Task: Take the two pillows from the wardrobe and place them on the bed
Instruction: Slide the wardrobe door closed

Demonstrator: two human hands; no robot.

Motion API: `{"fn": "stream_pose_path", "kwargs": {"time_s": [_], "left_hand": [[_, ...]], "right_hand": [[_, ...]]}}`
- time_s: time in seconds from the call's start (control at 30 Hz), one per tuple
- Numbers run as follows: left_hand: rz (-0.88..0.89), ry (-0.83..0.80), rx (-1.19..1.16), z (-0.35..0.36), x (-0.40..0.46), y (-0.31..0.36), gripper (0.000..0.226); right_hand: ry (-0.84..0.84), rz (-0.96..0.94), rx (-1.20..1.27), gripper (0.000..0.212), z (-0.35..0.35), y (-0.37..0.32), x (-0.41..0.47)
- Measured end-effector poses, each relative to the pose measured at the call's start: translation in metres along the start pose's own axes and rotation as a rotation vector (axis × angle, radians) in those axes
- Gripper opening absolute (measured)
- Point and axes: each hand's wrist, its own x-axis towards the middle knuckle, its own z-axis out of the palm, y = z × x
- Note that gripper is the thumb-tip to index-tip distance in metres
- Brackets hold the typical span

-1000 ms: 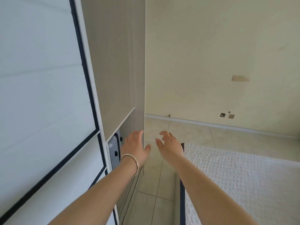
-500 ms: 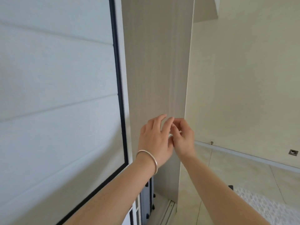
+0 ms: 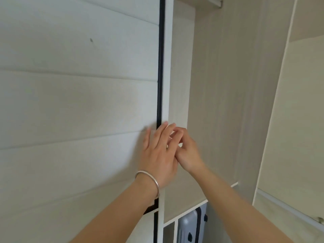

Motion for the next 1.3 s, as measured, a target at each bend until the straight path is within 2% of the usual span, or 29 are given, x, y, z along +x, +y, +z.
{"fn": "stream_pose_path", "kwargs": {"time_s": [0.1, 0.3, 0.57, 0.77, 1.0, 1.17, 1.3], "left_hand": [[-0.040, -0.030, 0.146, -0.007, -0.005, -0.009, 0.064], [-0.070, -0.153, 0.271, -0.009, -0.020, -0.027, 0.078], [-0.047, -0.176, 0.305, -0.001, -0.022, -0.029, 0.083], [-0.023, -0.154, 0.266, 0.009, -0.016, -0.024, 0.082], [-0.018, -0.127, 0.239, 0.023, -0.009, -0.015, 0.084], [0.003, -0.124, 0.226, 0.030, -0.004, -0.012, 0.082], [0.023, -0.128, 0.235, 0.038, 0.001, -0.009, 0.079]], "right_hand": [[-0.067, 0.043, 0.045, 0.015, 0.016, -0.007, 0.004], [0.015, 0.180, 0.107, 0.028, 0.036, -0.017, 0.004], [0.047, 0.167, -0.020, 0.030, 0.031, -0.018, 0.007], [0.073, 0.157, -0.086, 0.021, 0.026, -0.006, 0.013], [0.083, 0.207, 0.069, 0.020, 0.020, 0.006, 0.019], [0.056, 0.282, 0.226, 0.036, 0.015, 0.014, 0.022], [0.044, 0.356, 0.314, 0.081, 0.012, 0.024, 0.027]]}}
